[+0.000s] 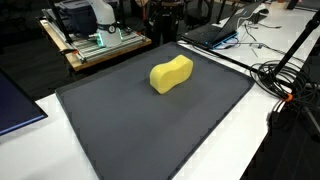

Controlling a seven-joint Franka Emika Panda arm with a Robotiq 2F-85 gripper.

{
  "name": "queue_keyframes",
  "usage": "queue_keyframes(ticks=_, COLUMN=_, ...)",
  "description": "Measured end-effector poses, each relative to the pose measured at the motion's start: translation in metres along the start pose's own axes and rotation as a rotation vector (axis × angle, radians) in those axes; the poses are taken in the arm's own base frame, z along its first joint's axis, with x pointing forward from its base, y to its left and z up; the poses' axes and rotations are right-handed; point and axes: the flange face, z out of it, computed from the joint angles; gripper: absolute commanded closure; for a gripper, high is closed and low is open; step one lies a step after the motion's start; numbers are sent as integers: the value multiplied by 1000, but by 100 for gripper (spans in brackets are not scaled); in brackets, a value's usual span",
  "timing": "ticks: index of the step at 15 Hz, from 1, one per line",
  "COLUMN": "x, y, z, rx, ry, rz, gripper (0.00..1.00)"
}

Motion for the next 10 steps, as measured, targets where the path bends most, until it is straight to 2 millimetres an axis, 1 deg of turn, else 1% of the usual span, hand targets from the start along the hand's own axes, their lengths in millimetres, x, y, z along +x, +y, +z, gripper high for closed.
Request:
queue_keyframes(ticks=2, x=14, y=14, z=2, rx=10, ry=11, rz=-57, gripper=0)
queue_keyframes(ticks=5, x=34, y=33, z=11, rx=26, ry=6, rz=-95, gripper=0)
queue_keyframes(ticks=8, x=51, y=52, z=31, rx=24, ry=-25, rz=-49, gripper=0)
queue_keyframes(ticks=10, x=58, y=58, z=43, rx=14, ry=-43, rz=-15, gripper=0)
